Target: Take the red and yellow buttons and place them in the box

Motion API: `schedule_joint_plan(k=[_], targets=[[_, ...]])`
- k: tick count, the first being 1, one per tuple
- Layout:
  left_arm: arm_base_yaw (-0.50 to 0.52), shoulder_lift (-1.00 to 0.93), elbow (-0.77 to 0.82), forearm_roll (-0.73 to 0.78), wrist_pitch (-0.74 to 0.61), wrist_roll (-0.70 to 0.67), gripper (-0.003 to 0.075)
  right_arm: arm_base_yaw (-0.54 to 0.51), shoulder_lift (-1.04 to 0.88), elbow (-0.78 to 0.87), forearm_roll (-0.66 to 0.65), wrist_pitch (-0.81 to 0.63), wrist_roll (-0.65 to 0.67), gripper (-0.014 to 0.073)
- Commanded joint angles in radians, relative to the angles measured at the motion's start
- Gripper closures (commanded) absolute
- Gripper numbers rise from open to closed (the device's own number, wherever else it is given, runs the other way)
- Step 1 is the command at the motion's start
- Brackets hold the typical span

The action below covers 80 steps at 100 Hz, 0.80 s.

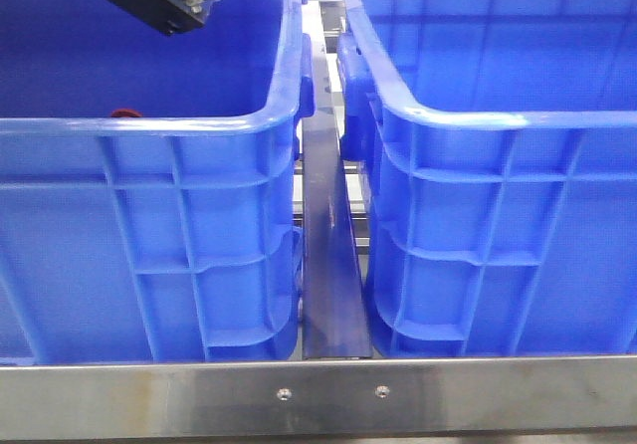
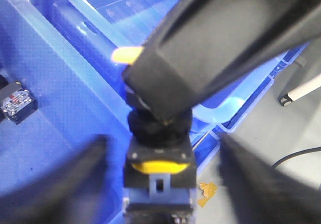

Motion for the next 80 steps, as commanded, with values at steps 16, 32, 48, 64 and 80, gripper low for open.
schedule_joint_plan(k=[16, 32, 48, 64, 80], targets=[[-0.008, -0.011, -0.029, -0.012, -0.064, -0.003, 0.0094, -0.112, -0.093, -0.034, -0.035, -0.060, -0.064, 0.0392], [-0.008, -0.011, -0.029, -0.012, -0.064, -0.003, 0.0095, -0.206, -0.163, -0.022, -0.208, -0.157, -0.092, 0.0392], [-0.008, -0.011, -0.029, -0.012, -0.064, -0.003, 0.0095, -0.224, -0.192, 0.026, -0.385, -0.326, -0.092, 0.0392], [-0.008, -0.011, -0.029, -0.012, -0.064, -0.003, 0.0101, -0.224, -0.192, 0.135, -0.443, -0.562, -0.092, 0.0392], [-0.008, -0.011, -0.029, -0.012, -0.064, -0.003, 0.0101, -0.224, -0.175, 0.236, -0.443, -0.825, -0.092, 0.0392]])
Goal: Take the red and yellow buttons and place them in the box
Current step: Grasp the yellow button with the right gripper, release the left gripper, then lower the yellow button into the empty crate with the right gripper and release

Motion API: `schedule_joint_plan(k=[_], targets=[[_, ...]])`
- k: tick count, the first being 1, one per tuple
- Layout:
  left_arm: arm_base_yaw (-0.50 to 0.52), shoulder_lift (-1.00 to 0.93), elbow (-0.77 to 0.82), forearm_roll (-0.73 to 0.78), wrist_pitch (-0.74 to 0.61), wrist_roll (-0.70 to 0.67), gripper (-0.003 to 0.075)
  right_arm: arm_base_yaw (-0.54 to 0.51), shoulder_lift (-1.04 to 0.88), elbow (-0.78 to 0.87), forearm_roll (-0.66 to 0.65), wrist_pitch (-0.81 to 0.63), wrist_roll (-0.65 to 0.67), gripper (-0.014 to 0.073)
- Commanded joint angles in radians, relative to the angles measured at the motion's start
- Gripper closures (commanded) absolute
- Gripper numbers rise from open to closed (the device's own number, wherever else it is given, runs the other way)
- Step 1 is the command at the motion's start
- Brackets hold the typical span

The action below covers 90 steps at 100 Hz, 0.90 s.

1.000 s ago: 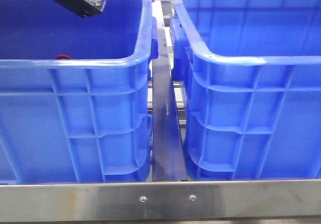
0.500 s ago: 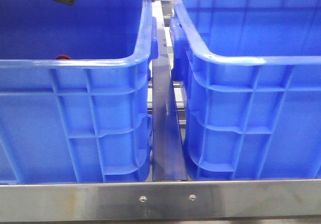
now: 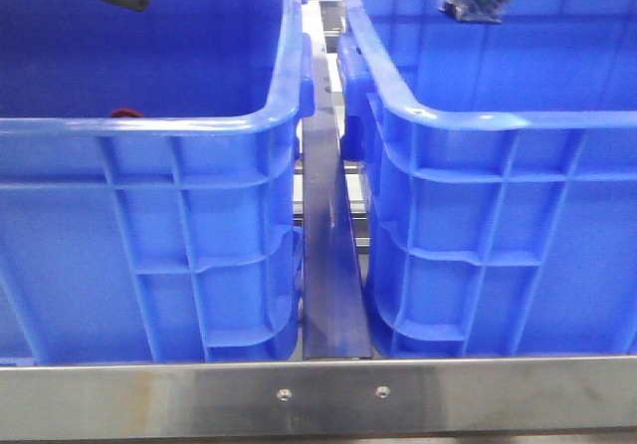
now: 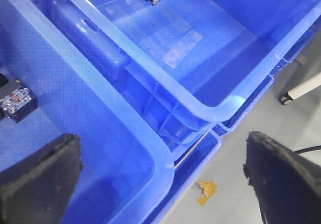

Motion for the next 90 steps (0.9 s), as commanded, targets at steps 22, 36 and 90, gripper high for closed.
schedule_joint_plan(k=[22, 36, 90], targets=[[-0.008, -0.011, -0.029, -0.012, -0.066, -0.003, 0.0101, -0.007, 0.094, 0.022, 0.002, -0.389, -0.017, 0.0392], [-0.008, -0.011, -0.029, -0.012, -0.066, -0.003, 0.0101, -0.032, 0.169, 0.020, 0.000, -0.426, -0.017, 0.0392], [-0.008, -0.011, -0.029, -0.012, -0.066, -0.003, 0.0101, -0.144, 0.394, -0.094, 0.000, -0.396, -0.017, 0.0392]])
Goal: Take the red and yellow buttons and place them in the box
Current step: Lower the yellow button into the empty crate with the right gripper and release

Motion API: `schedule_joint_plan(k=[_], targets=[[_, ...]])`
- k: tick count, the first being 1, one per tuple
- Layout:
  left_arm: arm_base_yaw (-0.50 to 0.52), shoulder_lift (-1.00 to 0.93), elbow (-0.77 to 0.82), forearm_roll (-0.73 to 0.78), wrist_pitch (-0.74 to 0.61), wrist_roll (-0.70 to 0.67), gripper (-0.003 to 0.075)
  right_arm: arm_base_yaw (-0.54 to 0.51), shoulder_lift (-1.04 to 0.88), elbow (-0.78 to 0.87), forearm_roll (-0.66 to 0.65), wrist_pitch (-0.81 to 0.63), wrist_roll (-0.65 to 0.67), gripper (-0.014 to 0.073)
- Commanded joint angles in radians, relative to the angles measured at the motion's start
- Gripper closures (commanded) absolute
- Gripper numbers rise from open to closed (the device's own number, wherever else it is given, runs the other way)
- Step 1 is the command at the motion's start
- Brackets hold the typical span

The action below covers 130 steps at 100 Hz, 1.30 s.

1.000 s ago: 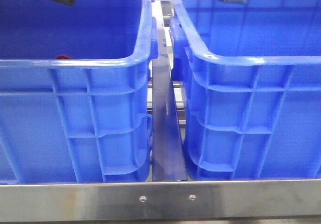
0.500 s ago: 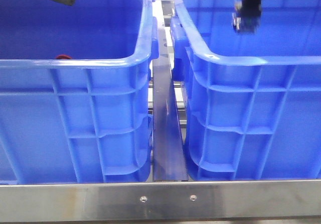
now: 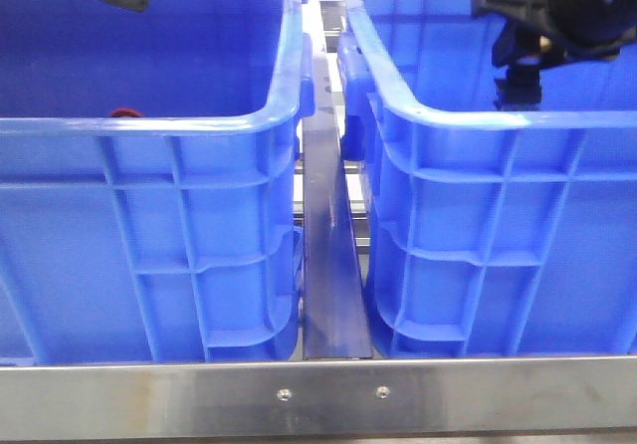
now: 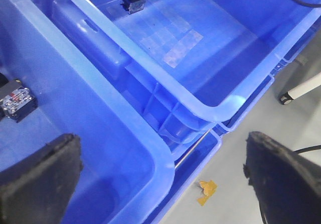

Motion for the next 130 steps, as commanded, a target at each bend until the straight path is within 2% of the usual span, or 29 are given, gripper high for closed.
schedule_joint_plan(k=[1, 27, 51, 58, 71, 80, 107, 130], targets=[[-0.008, -0.011, -0.029, -0.012, -0.066, -0.003, 0.0101, -0.008, -0.009, -0.057, -0.002, -0.071, -0.014, 0.0392], [-0.008, -0.011, -0.029, -0.012, -0.066, -0.003, 0.0101, -0.012, 0.098, -0.118, -0.002, -0.081, -0.014, 0.0392], [-0.008, -0.011, -0.029, -0.012, -0.074, -0.003, 0.0101, -0.035, 0.111, -0.119, -0.002, -0.080, -0.014, 0.0379], [-0.008, -0.011, -0.029, -0.012, -0.079, -0.003, 0.0101, -0.045, 0.111, -0.119, -0.002, -0.062, -0.014, 0.0319], [-0.008, -0.011, -0.029, -0.012, -0.081, -0.003, 0.0101, -0.061, 0.111, -0.119, -0.002, -0.014, -0.014, 0.0131], [-0.008, -0.011, -0.029, -0.012, -0.081, -0.003, 0.0101, -0.061, 0.111, -0.119, -0.002, -0.002, -0.014, 0.0074], [-0.008, -0.011, -0.029, -0.012, -0.081, -0.003, 0.0101, -0.061, 0.081, -0.119, -0.002, 0.000, -0.014, 0.0073], [-0.008, -0.011, -0.029, -0.012, -0.079, -0.003, 0.0101, -0.060, -0.017, -0.097, -0.002, 0.029, -0.014, 0.0082]])
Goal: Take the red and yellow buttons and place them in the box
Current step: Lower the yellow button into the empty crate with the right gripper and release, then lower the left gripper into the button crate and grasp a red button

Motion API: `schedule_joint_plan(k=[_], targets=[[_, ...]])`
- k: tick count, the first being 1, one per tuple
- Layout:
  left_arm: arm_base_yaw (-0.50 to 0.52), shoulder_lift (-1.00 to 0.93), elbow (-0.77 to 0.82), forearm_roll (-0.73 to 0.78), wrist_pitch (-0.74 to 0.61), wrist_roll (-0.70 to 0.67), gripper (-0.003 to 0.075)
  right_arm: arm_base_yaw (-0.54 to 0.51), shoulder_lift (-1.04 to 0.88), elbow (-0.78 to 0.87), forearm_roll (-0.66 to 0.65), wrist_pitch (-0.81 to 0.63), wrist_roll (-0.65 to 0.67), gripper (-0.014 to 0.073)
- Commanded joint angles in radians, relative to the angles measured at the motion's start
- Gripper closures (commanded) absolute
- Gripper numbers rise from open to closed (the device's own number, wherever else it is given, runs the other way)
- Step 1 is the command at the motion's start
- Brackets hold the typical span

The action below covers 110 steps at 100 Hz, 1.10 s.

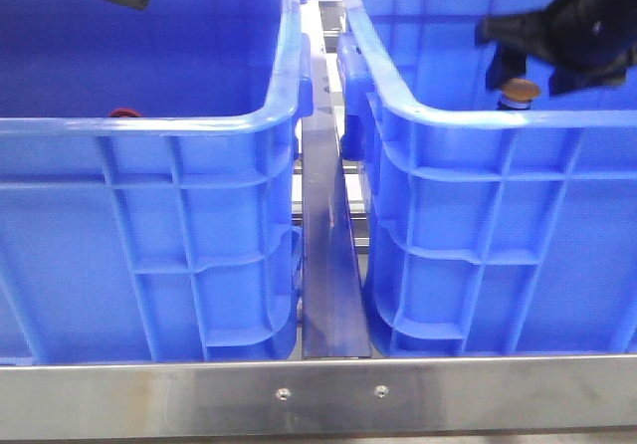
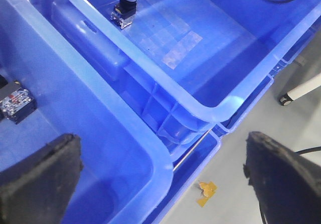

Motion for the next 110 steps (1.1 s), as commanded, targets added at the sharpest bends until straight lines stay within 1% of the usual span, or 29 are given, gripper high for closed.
schedule_joint_plan(k=[1, 17, 49, 59, 68, 82, 93, 101, 110], targets=[[-0.008, -0.011, -0.029, -0.012, -0.077, -0.003, 0.0101, -0.004, -0.094, -0.005, -0.005, -0.041, -0.010, 0.0083], [-0.008, -0.011, -0.029, -0.012, -0.075, -0.003, 0.0101, -0.001, -0.193, 0.057, -0.006, -0.037, -0.010, 0.0089], [-0.008, -0.011, -0.037, -0.012, -0.058, -0.003, 0.0101, 0.011, -0.466, 0.242, -0.007, -0.016, -0.010, 0.0089], [0.012, -0.011, -0.045, -0.012, -0.058, -0.009, 0.0101, 0.022, -0.554, 0.304, -0.007, -0.015, -0.010, 0.0089], [0.043, -0.011, -0.071, -0.012, -0.027, -0.009, 0.0101, 0.028, -0.634, 0.361, -0.007, -0.011, -0.010, 0.0089], [0.138, -0.011, -0.137, -0.012, 0.073, -0.013, 0.0101, 0.029, -0.748, 0.429, -0.007, 0.009, -0.010, 0.0089], [0.251, -0.010, -0.195, -0.012, 0.162, -0.065, 0.0101, 0.029, -0.813, 0.454, -0.007, 0.034, -0.010, 0.0089], [0.346, 0.005, -0.230, -0.012, 0.220, -0.076, 0.0101, 0.029, -0.841, 0.457, -0.007, 0.053, -0.010, 0.0089], [0.439, 0.050, -0.280, -0.012, 0.330, -0.093, 0.0101, 0.029, -0.853, 0.457, -0.007, 0.056, -0.010, 0.0089]])
